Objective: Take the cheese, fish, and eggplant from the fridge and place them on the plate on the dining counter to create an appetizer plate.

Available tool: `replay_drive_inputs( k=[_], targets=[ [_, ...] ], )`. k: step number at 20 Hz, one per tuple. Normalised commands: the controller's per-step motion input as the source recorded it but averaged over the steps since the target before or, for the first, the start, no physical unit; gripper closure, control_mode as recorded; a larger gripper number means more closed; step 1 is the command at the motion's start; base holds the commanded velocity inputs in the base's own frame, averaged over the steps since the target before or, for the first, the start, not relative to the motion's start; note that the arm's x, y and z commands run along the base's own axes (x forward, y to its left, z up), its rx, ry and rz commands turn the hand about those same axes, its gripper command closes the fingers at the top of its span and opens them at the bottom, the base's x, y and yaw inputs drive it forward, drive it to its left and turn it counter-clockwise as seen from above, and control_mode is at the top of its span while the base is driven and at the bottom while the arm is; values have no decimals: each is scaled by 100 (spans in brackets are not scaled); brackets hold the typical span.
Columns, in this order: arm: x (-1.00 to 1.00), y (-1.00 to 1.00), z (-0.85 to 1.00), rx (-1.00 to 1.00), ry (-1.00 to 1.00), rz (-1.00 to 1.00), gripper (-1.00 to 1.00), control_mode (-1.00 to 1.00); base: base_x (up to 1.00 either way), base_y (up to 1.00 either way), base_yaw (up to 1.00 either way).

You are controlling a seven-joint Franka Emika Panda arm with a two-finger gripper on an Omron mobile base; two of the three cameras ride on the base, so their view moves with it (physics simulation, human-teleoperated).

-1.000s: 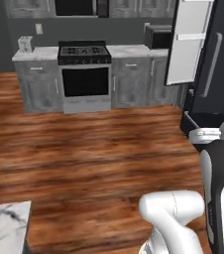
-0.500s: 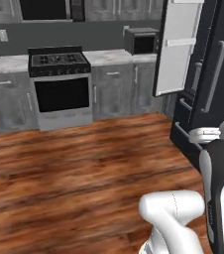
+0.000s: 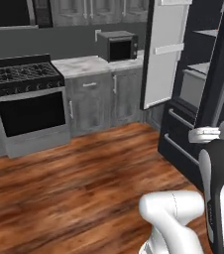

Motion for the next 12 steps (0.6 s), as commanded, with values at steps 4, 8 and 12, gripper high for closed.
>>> replay_drive_inputs(
  k=[4, 8, 12],
  targets=[
    [0, 0, 0, 0, 0, 0, -100, 100, 100, 3, -37],
    [0, 0, 0, 0, 0, 0, -100, 100, 100, 2, -39],
    [0, 0, 0, 0, 0, 0, -100, 100, 100, 2, -40]
  ],
)
